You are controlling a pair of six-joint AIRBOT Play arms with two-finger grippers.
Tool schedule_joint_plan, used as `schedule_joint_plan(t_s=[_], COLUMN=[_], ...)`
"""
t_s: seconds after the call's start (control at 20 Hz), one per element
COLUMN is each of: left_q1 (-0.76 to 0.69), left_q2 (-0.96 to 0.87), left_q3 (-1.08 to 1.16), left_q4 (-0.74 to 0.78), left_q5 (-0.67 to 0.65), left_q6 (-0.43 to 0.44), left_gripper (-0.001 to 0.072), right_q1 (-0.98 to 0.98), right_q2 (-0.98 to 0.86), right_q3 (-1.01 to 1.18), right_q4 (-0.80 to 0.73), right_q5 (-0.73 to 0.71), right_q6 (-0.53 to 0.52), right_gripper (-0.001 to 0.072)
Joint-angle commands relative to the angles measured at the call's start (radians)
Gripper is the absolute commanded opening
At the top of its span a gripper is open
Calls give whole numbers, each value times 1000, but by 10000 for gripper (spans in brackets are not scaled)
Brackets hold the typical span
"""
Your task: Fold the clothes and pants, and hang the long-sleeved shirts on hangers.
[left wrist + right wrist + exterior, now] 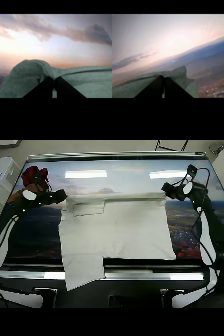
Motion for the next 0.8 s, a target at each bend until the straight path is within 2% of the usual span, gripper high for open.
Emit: schedule_joint_plan(t_s=[0.0,0.1,0.25,0.4,0.6,0.75], left_q1=[67,65,39,34,29,29], left_q2=[65,70,70,69,68,63], left_q3=[2,-40,-122,-158,-176,-176], left_q4=[72,87,142,234,232,229], left_q5=[-512,-649,-671,-654,-544,-501], left_q6=[0,-51,-81,-114,-114,-115], left_gripper=[25,25,25,24,25,25], right_q1=[1,1,1,1,2,2], right_q2=[79,84,60,34,-2,-14], right_q3=[12,3,-58,-61,-61,-62], right_q4=[-48,-94,-123,-126,-95,-90], right_q5=[380,576,583,626,704,704], right_q6=[-114,-120,-121,-116,-109,-108], right_gripper=[40,40,40,40,39,40])
